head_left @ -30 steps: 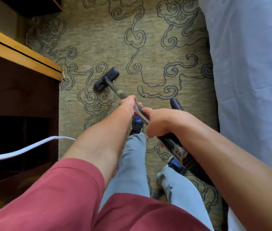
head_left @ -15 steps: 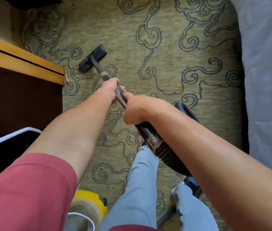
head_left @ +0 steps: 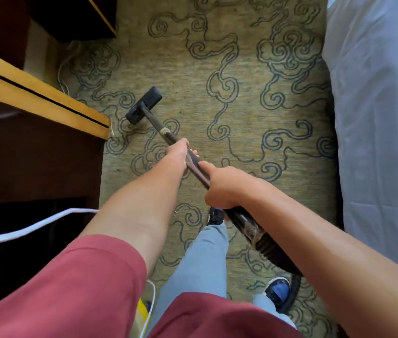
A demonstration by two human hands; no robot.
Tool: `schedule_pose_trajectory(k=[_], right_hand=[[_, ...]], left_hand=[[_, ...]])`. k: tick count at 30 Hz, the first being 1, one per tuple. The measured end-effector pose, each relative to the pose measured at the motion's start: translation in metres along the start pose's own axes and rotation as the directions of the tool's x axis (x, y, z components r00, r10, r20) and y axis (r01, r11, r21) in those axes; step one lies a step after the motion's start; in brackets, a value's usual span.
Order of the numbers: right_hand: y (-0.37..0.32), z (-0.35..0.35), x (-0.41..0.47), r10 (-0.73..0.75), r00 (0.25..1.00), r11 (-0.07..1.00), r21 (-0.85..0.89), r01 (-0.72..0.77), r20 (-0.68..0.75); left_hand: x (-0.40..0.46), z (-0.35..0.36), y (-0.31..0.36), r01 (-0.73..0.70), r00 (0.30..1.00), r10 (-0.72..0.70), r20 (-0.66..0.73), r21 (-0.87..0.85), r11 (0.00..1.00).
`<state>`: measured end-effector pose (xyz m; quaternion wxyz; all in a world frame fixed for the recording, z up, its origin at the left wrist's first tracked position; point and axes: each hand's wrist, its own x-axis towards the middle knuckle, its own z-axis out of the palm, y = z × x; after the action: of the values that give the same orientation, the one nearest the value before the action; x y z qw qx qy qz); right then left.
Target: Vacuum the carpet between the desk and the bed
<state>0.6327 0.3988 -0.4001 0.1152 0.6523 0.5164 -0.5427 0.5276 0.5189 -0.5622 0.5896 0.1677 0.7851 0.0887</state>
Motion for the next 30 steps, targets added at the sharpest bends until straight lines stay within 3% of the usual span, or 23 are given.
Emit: schedule_pose_trajectory(k=[9,14,21,24,30], right_hand=[[0.091,0.061,-0.132,0.025,0.999,0.996,-0.085,-0.021,0.049],[0.145,0.108,-0.161,0.055,0.998,0.988,-0.143,-0.049,0.039],[0.185,0.129,-0.135,0.086,0.994,0.988,-0.136,-0.077,0.061],[0.192,0.132,-0.137,0.107,0.988,0.994,-0.049,-0.102,0.114],[0.138,0.134,-0.077,0.033,0.997,0.998,0.046,-0.036,0.066]], left_hand=[[-0.104,0.057,-0.14,0.034,0.998,-0.031,0.058,-0.054,0.998],[-0.121,0.096,-0.208,0.026,0.994,-0.02,0.109,-0.054,0.998],[-0.083,0.121,-0.238,0.036,0.994,-0.033,0.104,-0.031,0.999],[-0.074,0.124,-0.249,0.053,0.996,-0.054,0.067,0.007,0.999],[-0.017,0.082,-0.2,-0.048,0.999,0.046,0.023,0.109,0.993]])
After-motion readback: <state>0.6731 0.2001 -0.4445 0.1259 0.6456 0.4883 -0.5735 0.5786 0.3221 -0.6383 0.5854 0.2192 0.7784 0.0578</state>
